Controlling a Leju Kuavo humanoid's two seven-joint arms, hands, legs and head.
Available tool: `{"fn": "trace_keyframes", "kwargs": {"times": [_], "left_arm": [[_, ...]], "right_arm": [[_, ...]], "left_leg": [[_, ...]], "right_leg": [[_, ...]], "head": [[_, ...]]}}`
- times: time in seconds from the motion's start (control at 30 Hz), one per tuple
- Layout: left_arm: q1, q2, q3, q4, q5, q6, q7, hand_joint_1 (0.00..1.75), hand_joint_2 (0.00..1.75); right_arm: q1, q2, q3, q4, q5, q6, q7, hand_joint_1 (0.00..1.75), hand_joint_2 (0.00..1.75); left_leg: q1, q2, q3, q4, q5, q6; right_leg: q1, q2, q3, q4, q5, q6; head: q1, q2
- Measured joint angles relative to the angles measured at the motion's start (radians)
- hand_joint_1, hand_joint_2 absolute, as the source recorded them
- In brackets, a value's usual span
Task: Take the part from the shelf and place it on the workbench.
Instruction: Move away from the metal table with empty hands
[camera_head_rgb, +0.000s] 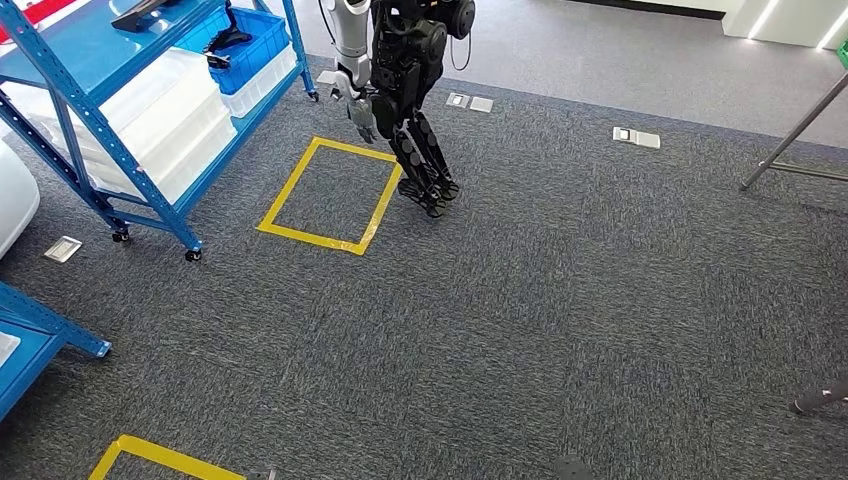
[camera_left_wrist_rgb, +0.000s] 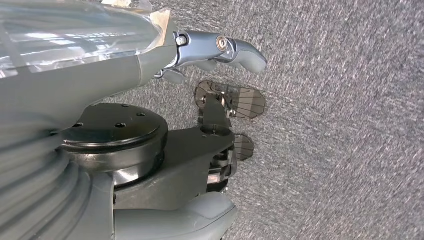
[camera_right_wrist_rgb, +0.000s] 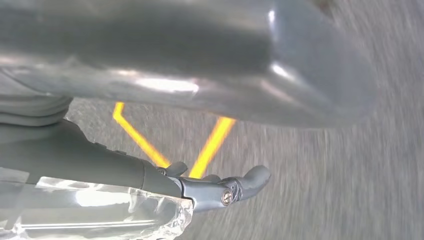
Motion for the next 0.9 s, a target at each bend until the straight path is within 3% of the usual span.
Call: {"fn": "trace_keyframes", "kwargs": {"times": [0.07,0.2,0.4,0.5,0.9], "left_arm": [[0.001,-0.003,0.007,0.0,0.001,0.005,-0.003,0.0,1.75],[0.002,-0.006,0.013,0.0,-0.002,0.006,-0.005,0.0,1.75],[0.001,-0.006,0.013,0.0,-0.025,-0.011,-0.003,0.0,1.75],[0.001,-0.006,0.013,0.0,-0.031,-0.014,-0.003,0.0,1.75],[0.001,-0.005,0.013,0.0,-0.036,-0.017,-0.002,0.0,1.75]], "right_arm": [[-0.007,-0.009,-0.02,-0.005,-0.003,-0.049,-0.01,0.0,0.0],[-0.017,-0.026,-0.044,-0.01,0.002,-0.023,-0.024,0.0,0.0],[-0.015,-0.021,-0.052,-0.01,0.009,0.202,-0.018,0.0,0.0],[-0.008,-0.008,-0.061,-0.009,0.002,0.267,-0.019,0.0,0.0],[-0.002,0.009,-0.066,-0.006,0.021,0.3,-0.005,0.0,0.0]], "left_leg": [[0.0,0.0,-0.002,0.003,0.0,0.0],[0.0,0.0,-0.002,0.004,-0.001,0.0],[0.0,0.0,-0.002,0.004,-0.001,0.0],[0.001,0.0,-0.002,0.004,-0.001,0.0],[0.001,0.0,-0.002,0.003,-0.001,0.0]], "right_leg": [[0.0,0.0,-0.002,0.002,0.0,0.001],[0.0,0.0,-0.002,0.003,0.0,0.001],[0.0,0.0,-0.002,0.003,0.0,0.001],[0.0,0.0,-0.002,0.003,0.0,0.001],[0.001,0.0,-0.001,0.001,0.0,0.001]], "head": [[0.0,0.0],[0.0,0.0],[0.0,0.0],[0.0,0.0],[0.0,0.0]]}}
